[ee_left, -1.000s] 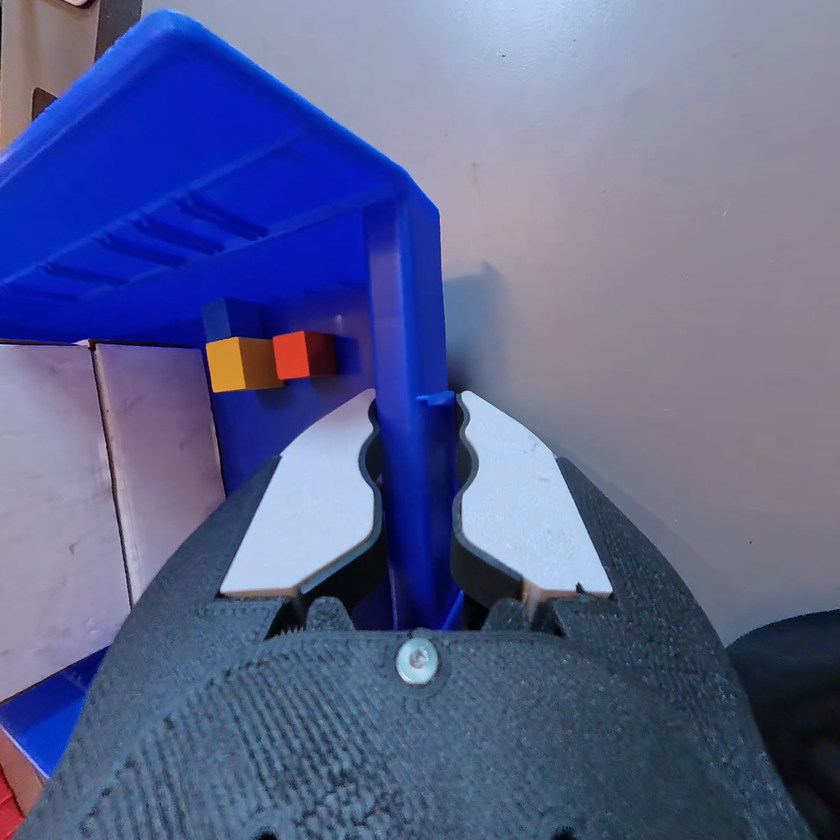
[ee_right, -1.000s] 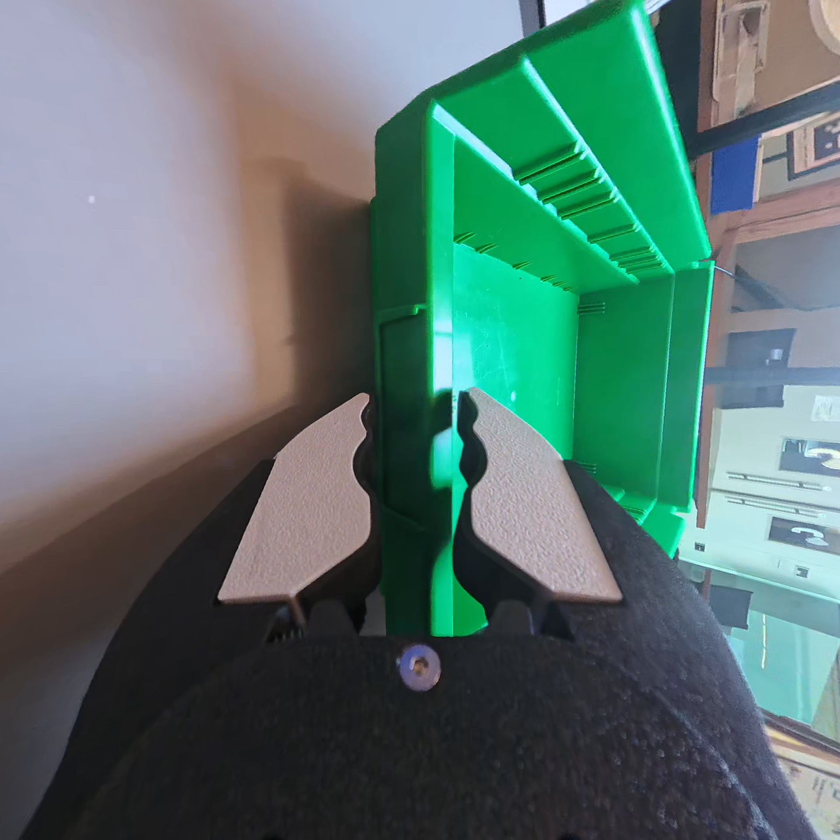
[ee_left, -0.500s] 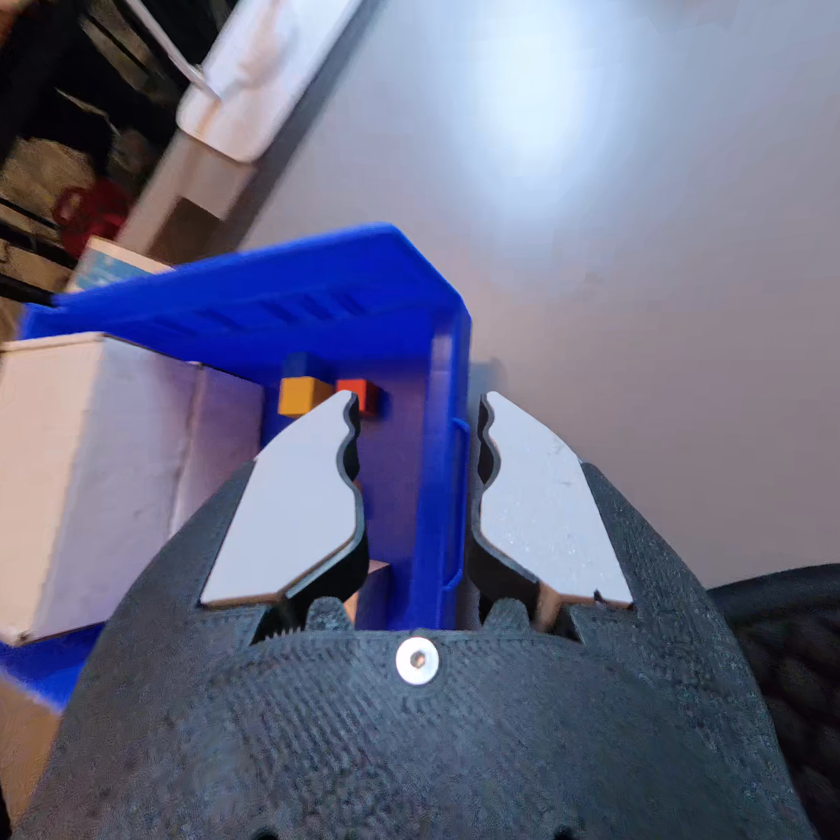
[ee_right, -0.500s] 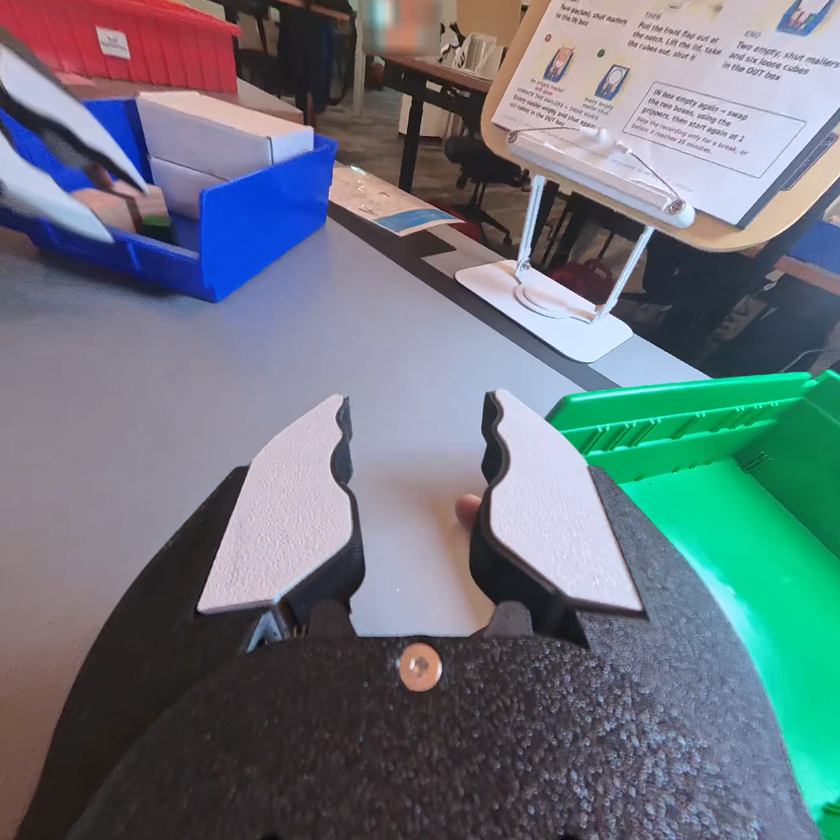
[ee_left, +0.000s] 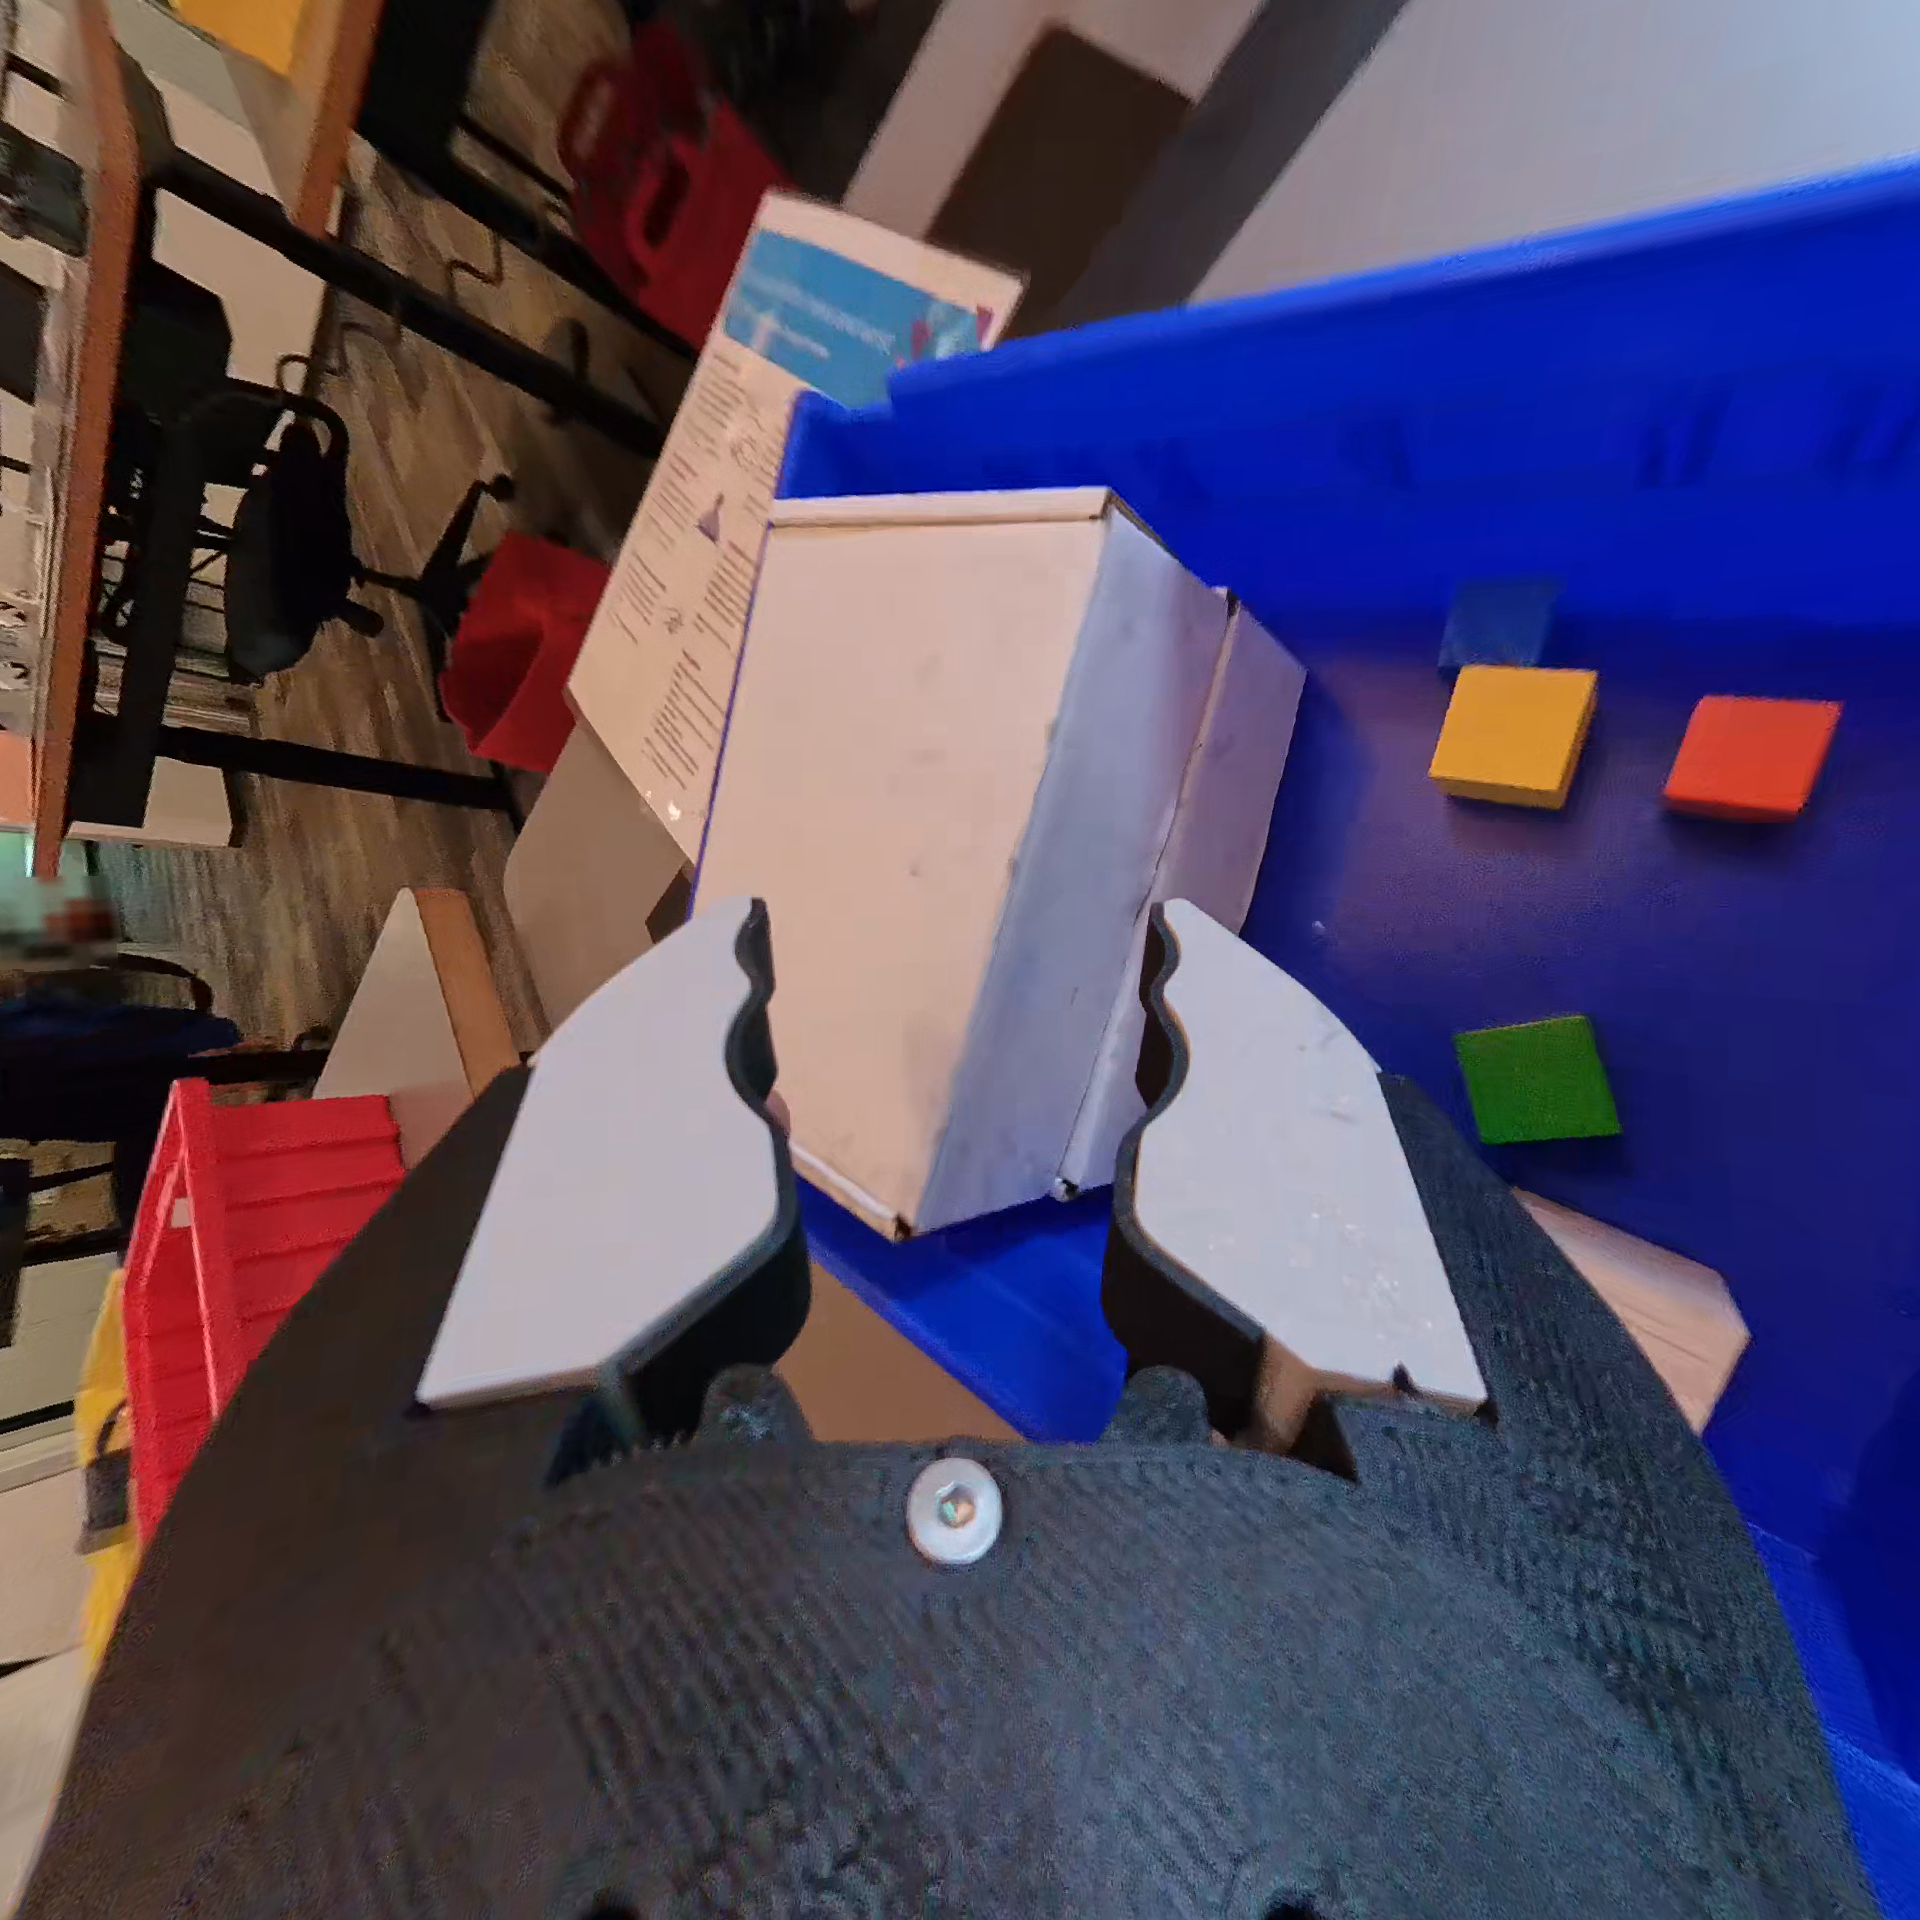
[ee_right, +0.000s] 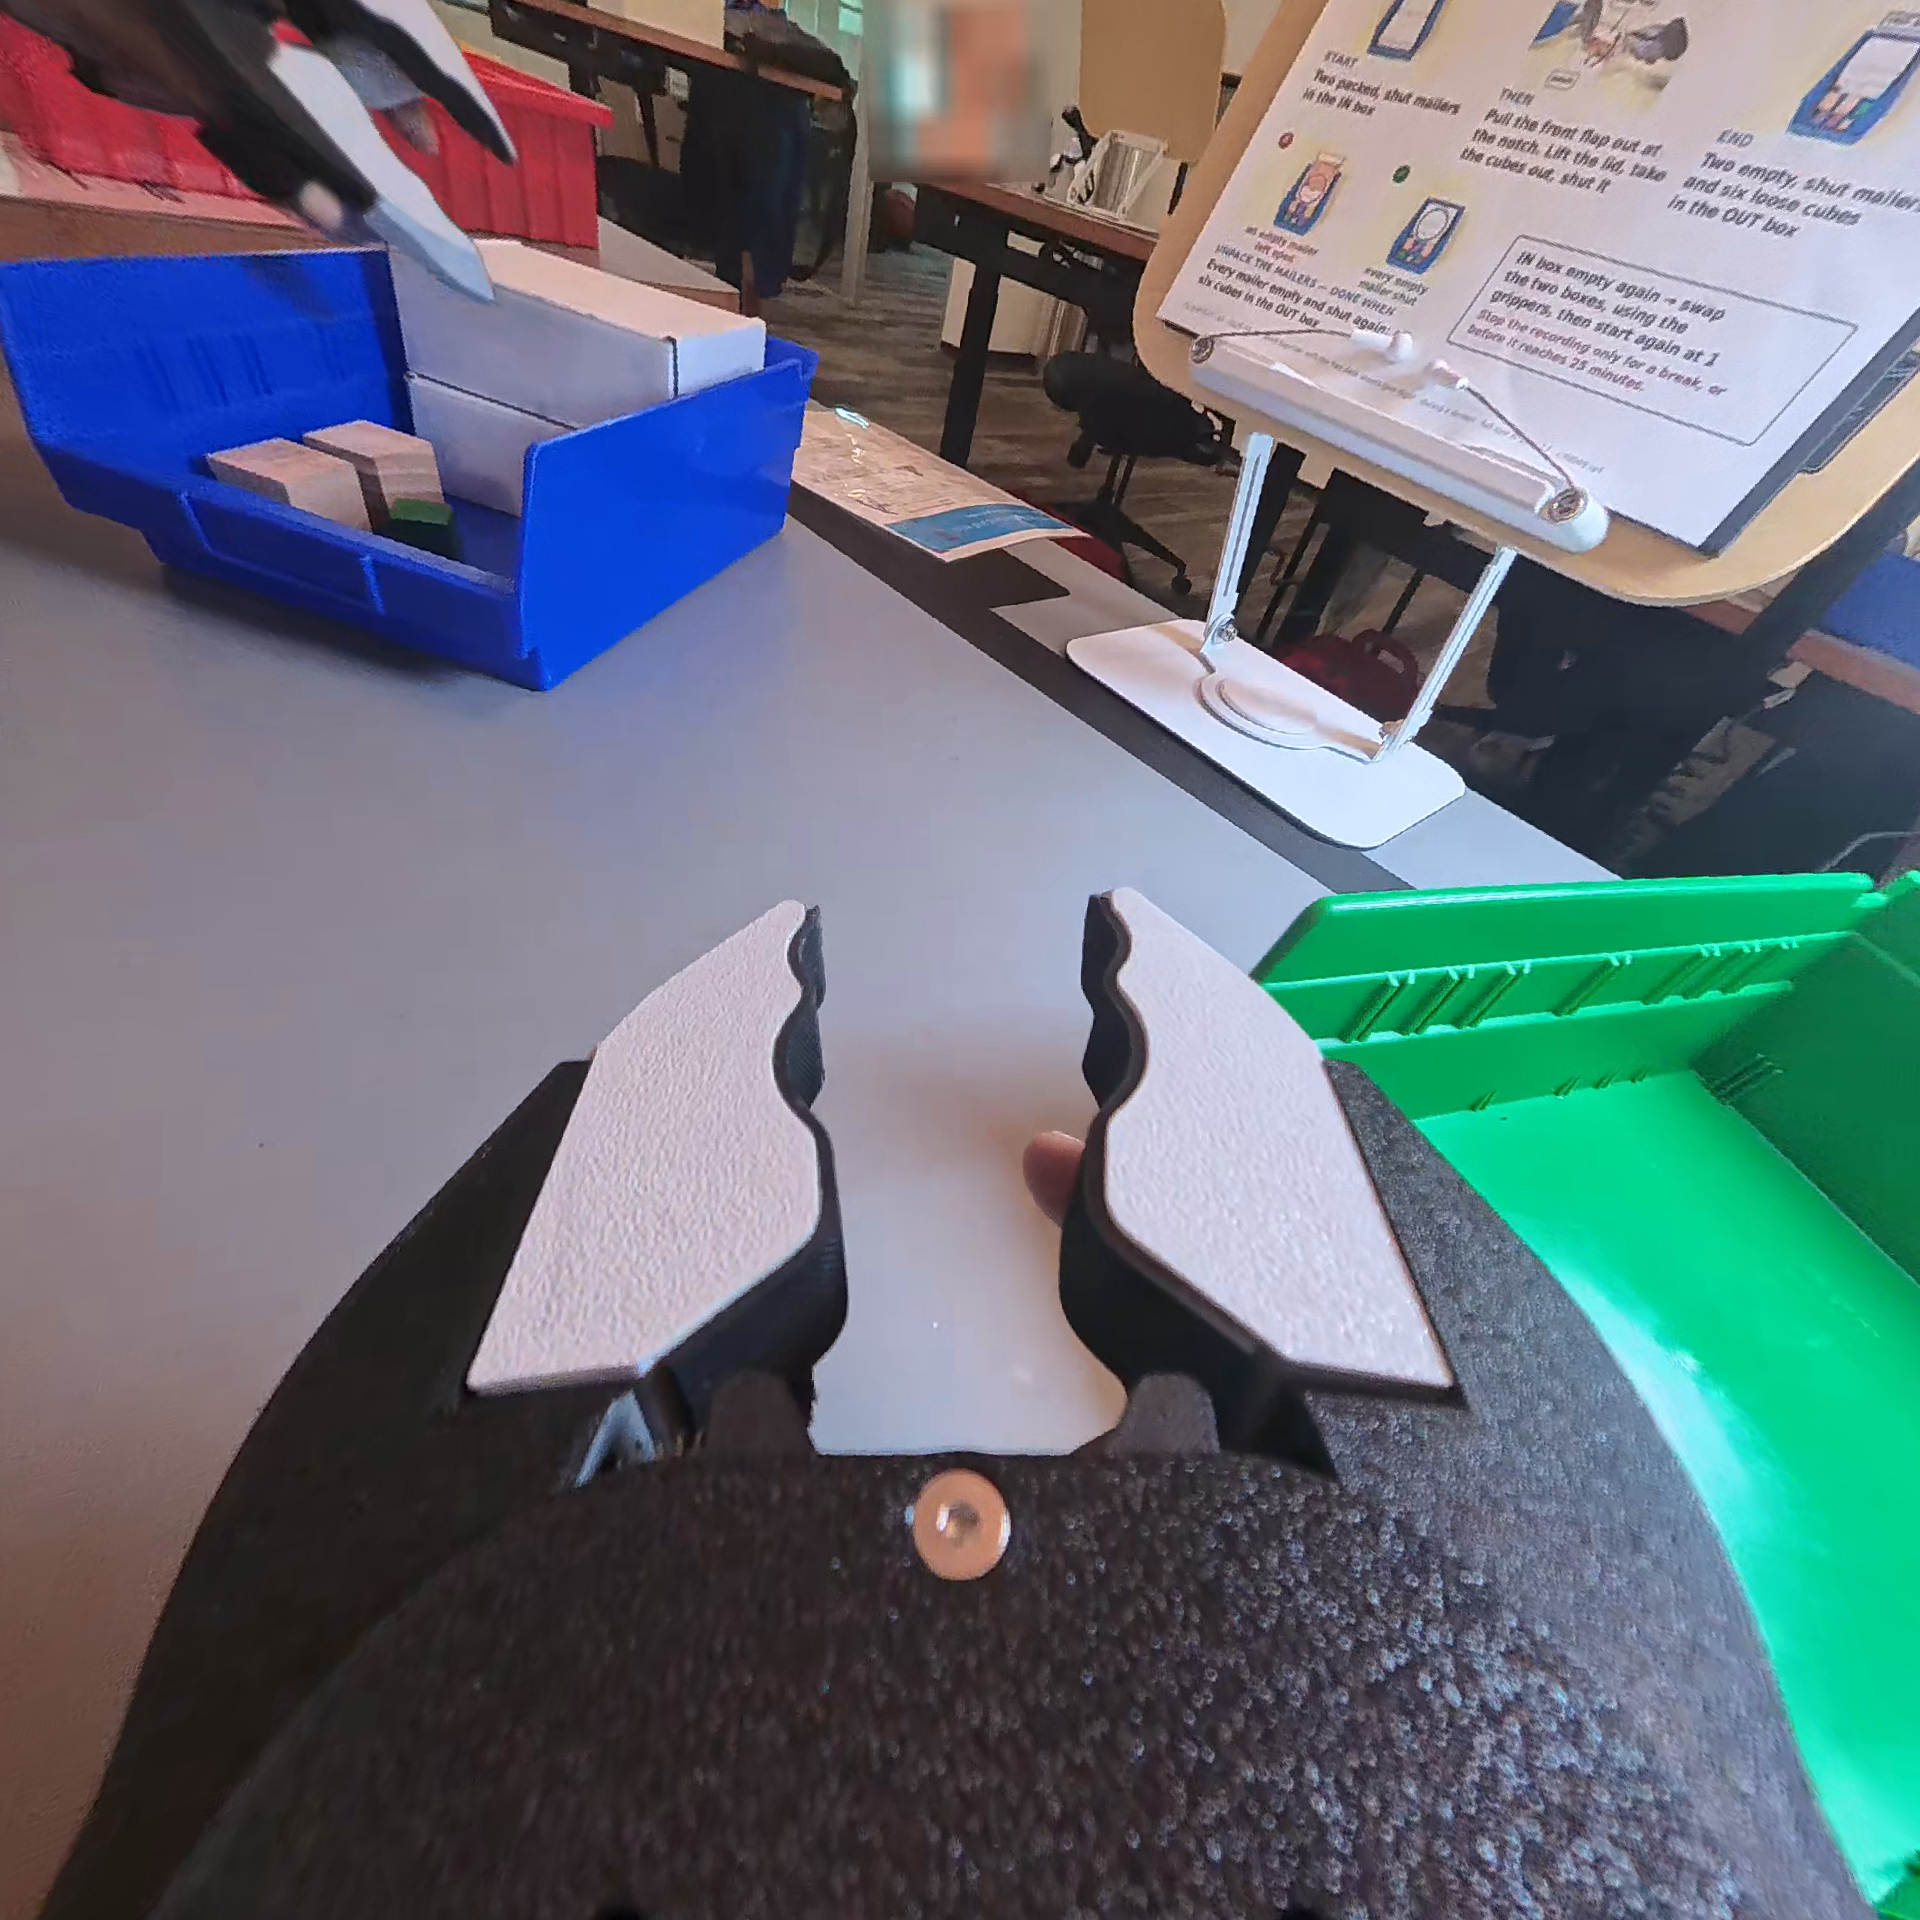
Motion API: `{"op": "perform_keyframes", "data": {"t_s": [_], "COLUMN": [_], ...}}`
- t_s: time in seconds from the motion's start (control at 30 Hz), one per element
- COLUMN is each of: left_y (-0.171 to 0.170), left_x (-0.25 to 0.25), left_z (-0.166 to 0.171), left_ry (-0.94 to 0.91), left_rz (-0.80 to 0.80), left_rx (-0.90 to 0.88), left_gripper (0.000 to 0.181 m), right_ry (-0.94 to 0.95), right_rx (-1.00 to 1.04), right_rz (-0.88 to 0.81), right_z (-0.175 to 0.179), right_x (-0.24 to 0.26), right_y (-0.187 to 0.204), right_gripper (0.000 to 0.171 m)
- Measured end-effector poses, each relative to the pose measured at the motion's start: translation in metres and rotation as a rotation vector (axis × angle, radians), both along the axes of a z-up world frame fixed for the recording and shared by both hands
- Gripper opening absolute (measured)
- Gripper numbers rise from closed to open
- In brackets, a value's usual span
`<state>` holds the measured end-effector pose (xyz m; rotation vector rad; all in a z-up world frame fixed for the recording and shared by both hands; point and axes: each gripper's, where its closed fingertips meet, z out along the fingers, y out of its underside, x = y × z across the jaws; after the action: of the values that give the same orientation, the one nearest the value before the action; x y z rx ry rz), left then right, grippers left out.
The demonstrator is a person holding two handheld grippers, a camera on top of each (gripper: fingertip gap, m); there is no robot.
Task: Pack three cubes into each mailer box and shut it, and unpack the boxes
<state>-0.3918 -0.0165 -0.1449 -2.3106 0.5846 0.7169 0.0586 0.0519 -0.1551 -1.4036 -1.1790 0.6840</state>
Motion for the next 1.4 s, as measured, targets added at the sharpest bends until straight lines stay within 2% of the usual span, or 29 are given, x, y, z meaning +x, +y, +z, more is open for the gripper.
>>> {"op": "perform_keyframes", "data": {"t_s": [0.03, 0.2, 0.4, 0.63, 0.83, 0.97, 1.13, 1.27, 1.4], "left_y": [0.005, 0.025, 0.03, 0.027, 0.011, -0.008, -0.034, -0.052, -0.067], "left_x": [-0.002, -0.018, -0.013, -0.01, 0.022, 0.062, 0.151, 0.238, 0.308], "left_z": [-0.009, -0.041, -0.045, -0.042, -0.009, 0.028, 0.063, 0.062, 0.034], "left_ry": [0.019, 0.194, 0.281, 0.349, 0.319, 0.262, 0.065, -0.18, -0.357], "left_rz": [-0.001, 0.005, -0.023, -0.05, -0.109, -0.182, -0.361, -0.555, -0.742], "left_rx": [-0.043, -0.177, -0.192, -0.166, -0.055, 0.046, 0.132, 0.103, -0.057], "left_gripper": [0.07, 0.079, 0.069, 0.065, 0.064, 0.064, 0.064, 0.064, 0.063], "right_ry": [-0.003, -0.033, -0.053, -0.08, -0.081, -0.08, -0.139, -0.18, -0.141], "right_rx": [-0.006, 0.008, 0.021, 0.051, 0.032, 0.063, 0.215, 0.435, 0.568], "right_rz": [0.002, 0.003, 0.014, 0.019, 0.022, 0.033, 0.054, 0.06, 0.141], "right_z": [-0.002, -0.009, -0.011, -0.015, -0.018, -0.016, -0.008, 0.005, 0.017], "right_x": [-0.001, -0.002, -0.003, -0.004, -0.006, -0.01, -0.017, -0.024, -0.027], "right_y": [0.0, -0.001, -0.005, -0.009, -0.009, -0.013, -0.029, -0.046, -0.068], "right_gripper": [0.047, 0.046, 0.045, 0.043, 0.042, 0.043, 0.05, 0.058, 0.063]}}
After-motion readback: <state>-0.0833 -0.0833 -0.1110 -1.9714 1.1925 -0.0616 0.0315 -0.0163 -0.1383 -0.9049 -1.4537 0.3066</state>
